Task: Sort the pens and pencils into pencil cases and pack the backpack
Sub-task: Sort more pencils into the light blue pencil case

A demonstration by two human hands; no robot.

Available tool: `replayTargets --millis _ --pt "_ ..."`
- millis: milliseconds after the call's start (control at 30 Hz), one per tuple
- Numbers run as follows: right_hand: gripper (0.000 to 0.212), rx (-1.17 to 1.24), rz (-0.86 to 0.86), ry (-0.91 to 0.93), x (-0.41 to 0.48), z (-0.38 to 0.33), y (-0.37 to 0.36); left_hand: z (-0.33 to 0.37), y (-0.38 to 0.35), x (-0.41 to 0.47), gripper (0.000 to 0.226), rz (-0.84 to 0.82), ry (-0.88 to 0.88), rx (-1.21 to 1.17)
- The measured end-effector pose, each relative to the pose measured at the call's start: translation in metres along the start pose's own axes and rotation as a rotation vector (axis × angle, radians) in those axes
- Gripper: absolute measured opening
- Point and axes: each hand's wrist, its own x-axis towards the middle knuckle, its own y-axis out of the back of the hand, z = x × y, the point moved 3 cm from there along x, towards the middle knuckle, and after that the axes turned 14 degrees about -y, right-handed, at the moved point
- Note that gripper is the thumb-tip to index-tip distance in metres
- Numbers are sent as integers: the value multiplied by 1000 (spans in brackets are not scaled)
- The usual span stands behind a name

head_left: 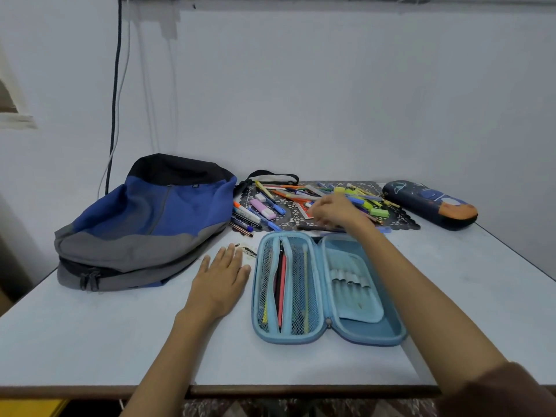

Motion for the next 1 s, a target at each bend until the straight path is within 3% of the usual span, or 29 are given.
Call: replayTargets --millis 100,167,367,633,1000 --pt "19 -127 365 1 28 20 30 0 0 1 56 16 7 0" --pt "24 -217 440 -55 37 37 47 -1 -1 2 56 23 10 0" --pt "27 -468 375 -82 56 76 66 -3 -1 3 56 36 10 -24" --pt "25 -550 525 -53 53 75 66 -4 0 2 56 62 2 -59" --pt "14 -515 470 -133 59 69 54 -3 2 1 55 81 2 -73"
